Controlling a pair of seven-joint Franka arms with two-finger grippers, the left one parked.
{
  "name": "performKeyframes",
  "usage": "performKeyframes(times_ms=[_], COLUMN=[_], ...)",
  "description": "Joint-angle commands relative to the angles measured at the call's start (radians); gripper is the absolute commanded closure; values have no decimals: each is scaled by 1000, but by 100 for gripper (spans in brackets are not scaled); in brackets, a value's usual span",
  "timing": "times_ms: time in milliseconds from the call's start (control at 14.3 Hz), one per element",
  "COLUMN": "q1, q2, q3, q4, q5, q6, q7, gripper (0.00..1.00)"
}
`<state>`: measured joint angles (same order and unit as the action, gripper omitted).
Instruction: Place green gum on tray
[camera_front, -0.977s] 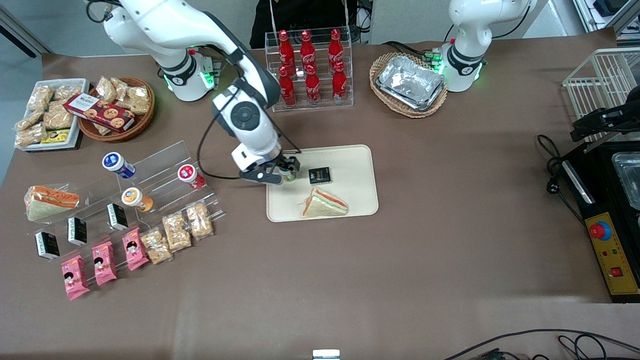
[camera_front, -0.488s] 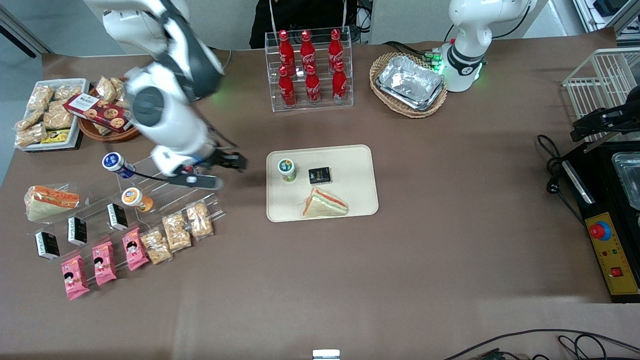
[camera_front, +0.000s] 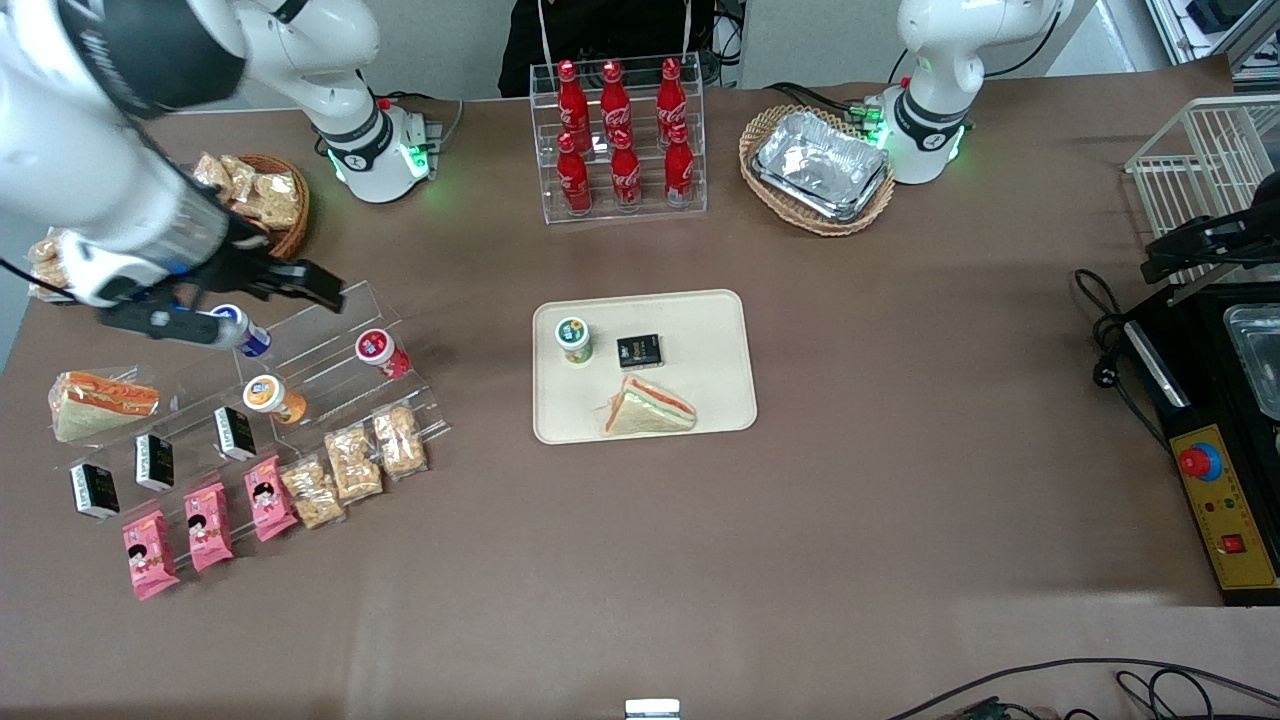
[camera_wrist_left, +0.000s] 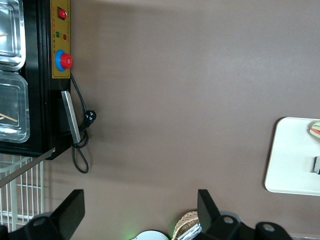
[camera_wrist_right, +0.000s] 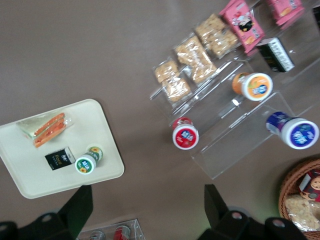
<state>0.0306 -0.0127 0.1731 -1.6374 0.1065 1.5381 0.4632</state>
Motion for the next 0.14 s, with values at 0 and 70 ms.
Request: performKeyframes(times_ms=[0,70], q1=[-86,-107], q2=[27,28], q3=[0,-1], q4=[94,115], q5=[4,4], q6=[-90,-102], q7=[-52,-90], gripper=[1,1])
